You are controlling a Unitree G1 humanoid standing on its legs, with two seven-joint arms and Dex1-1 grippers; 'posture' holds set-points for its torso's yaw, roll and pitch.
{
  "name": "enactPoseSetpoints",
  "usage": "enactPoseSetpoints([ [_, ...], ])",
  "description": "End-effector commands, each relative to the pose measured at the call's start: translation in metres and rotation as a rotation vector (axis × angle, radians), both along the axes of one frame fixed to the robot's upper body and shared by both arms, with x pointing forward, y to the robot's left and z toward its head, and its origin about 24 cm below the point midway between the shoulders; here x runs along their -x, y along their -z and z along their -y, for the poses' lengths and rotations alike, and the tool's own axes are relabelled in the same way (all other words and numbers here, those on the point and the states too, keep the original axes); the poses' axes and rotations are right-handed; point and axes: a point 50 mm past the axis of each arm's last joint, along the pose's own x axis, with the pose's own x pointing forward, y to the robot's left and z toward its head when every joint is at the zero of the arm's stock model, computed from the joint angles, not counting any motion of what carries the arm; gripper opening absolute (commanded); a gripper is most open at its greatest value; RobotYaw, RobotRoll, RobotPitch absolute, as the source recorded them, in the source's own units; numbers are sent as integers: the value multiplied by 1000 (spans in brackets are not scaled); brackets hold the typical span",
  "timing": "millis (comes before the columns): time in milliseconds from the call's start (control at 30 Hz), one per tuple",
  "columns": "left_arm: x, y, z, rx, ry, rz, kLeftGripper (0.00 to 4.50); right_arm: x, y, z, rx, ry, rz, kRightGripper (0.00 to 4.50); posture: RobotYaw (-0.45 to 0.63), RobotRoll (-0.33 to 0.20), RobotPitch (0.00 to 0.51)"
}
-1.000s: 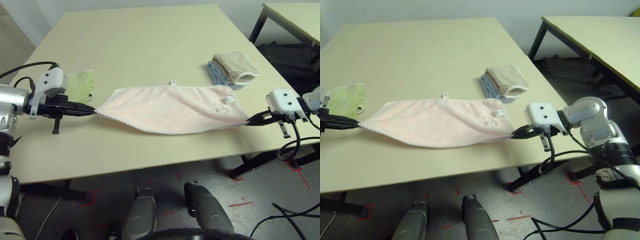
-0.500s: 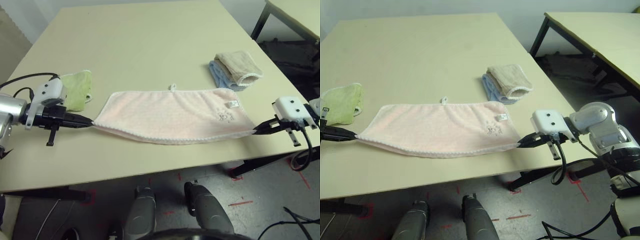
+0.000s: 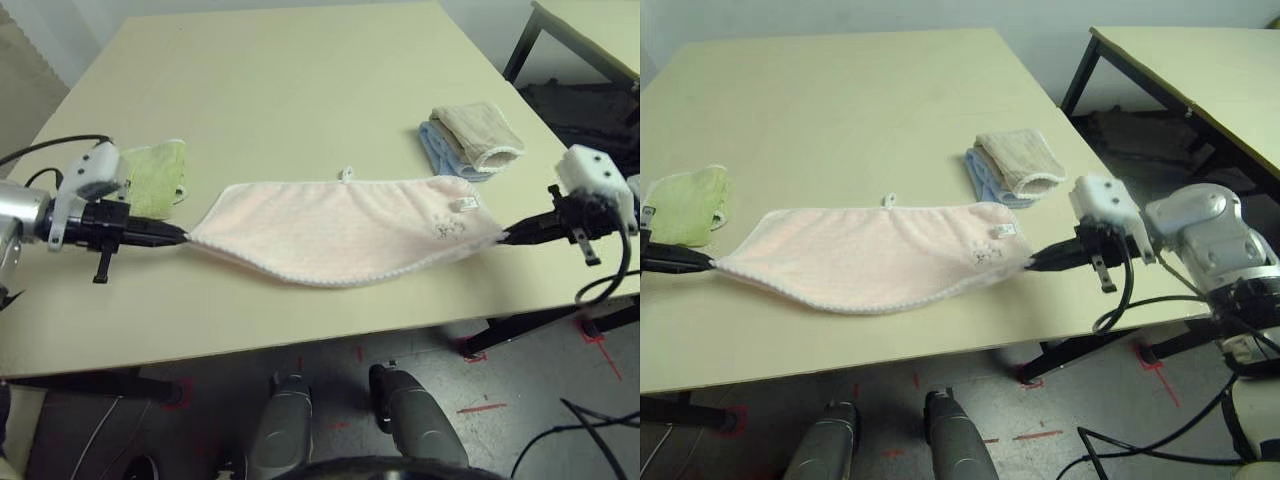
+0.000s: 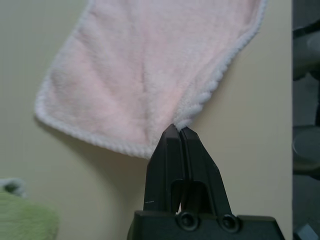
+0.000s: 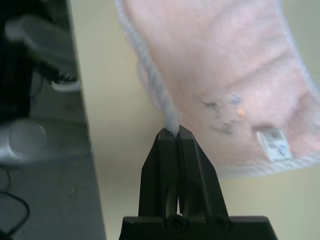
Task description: Fold the towel and set it aside.
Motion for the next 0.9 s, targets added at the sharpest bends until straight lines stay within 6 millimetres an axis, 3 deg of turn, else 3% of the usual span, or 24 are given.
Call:
enactPoseSetpoints([
  [33, -5, 3, -4, 19, -33, -14, 53, -6, 3, 5, 10, 71, -57, 0, 32, 0, 163],
  [267, -18, -2, -5, 95, -86, 16, 53, -26, -1, 5, -48, 174, -60, 0, 36, 0, 167],
  [467, -33, -4, -4, 132, -126, 52, 53, -49, -3, 4, -24, 297, 71, 0, 29, 0, 170],
  [900, -50, -4, -4, 151, -247, 145, 53, -71, 5, 2, 31, 491, 245, 0, 39, 0, 166],
])
